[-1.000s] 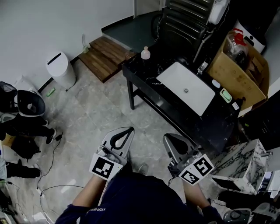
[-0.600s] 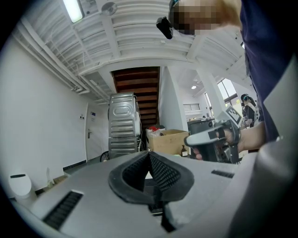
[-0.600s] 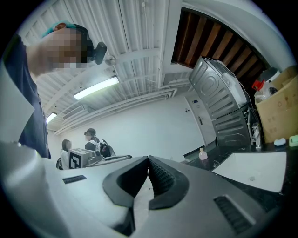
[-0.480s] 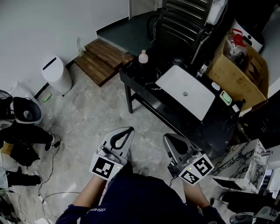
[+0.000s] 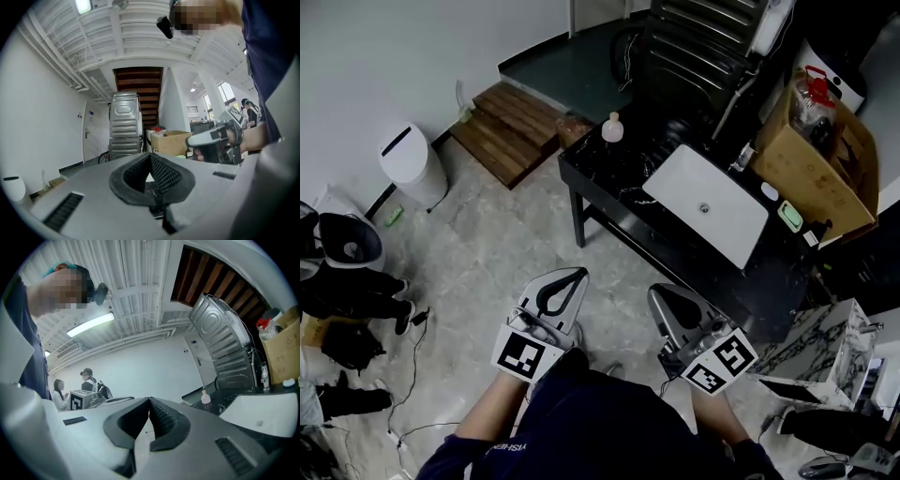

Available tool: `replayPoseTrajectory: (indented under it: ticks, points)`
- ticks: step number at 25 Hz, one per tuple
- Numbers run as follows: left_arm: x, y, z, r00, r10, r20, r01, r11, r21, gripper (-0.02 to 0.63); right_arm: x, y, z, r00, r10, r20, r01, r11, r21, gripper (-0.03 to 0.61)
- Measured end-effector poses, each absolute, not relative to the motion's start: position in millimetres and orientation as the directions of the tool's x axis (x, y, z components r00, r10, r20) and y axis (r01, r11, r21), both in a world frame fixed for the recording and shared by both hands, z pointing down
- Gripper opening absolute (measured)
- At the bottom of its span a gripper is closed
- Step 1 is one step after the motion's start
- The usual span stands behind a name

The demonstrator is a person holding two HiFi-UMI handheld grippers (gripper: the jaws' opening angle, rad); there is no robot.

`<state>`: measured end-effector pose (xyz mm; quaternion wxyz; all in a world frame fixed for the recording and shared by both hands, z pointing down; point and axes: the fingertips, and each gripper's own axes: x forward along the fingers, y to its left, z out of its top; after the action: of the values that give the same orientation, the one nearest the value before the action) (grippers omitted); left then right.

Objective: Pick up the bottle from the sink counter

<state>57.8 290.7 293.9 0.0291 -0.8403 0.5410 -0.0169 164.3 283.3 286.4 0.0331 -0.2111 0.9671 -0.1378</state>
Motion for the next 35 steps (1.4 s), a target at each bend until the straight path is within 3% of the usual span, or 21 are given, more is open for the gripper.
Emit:
replayPoseTrajectory:
  ticks: [16,35]
  points:
    - [-15,237,291,0.488,-0.872,-0.026,-0.872,-0.487,-0.055,0.006,89,242,276,-0.872,-0.488,0.012,-0.476,0.843,-0.249,0.023]
    - [-50,196,289,0.509,-0.861,-0.018,-0.86,-0.507,-0.066,0.006,60,201,277,-0.852,-0.524,0.001,-0.507,0.823,-0.257,0.023]
